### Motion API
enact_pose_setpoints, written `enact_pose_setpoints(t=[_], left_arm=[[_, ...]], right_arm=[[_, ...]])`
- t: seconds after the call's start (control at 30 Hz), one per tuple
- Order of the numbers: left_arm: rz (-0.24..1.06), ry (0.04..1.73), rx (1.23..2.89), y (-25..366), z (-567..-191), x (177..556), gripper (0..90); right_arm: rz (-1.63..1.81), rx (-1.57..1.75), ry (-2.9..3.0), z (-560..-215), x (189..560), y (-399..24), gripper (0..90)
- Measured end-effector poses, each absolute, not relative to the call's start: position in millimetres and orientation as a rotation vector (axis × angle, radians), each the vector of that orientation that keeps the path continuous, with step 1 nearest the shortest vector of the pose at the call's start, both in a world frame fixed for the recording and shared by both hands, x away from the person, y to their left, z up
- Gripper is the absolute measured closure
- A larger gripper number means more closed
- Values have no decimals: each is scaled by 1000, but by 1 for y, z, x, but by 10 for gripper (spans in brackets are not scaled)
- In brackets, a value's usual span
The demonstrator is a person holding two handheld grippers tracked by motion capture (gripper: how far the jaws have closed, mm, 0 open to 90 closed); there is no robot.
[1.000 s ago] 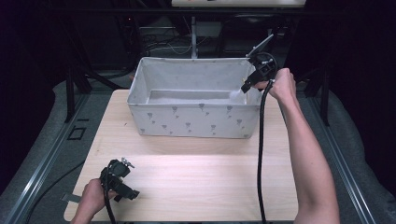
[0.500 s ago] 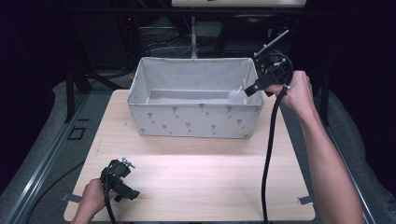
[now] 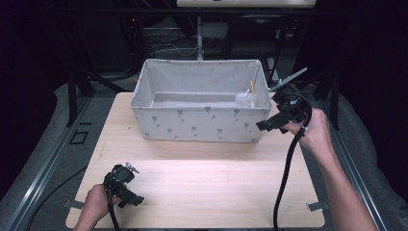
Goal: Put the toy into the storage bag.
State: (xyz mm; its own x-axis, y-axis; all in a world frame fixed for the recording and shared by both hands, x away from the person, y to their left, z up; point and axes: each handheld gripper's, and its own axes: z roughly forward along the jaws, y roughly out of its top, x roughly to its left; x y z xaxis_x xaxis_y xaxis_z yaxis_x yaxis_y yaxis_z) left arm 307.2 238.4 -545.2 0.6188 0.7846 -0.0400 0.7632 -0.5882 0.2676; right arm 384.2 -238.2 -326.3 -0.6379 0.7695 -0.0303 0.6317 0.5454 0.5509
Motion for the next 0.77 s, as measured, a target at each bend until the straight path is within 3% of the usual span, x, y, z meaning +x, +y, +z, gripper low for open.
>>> enact_pose_setpoints(t=[0.47, 0.77], left_arm=[[127, 1259, 2600, 237, -546, 308, 5], [115, 1255, 2605, 236, -546, 309, 5]], right_arm=[[746, 1281, 2554, -420, 341, -249, 14], [719, 1327, 2535, -462, 334, -252, 14]])
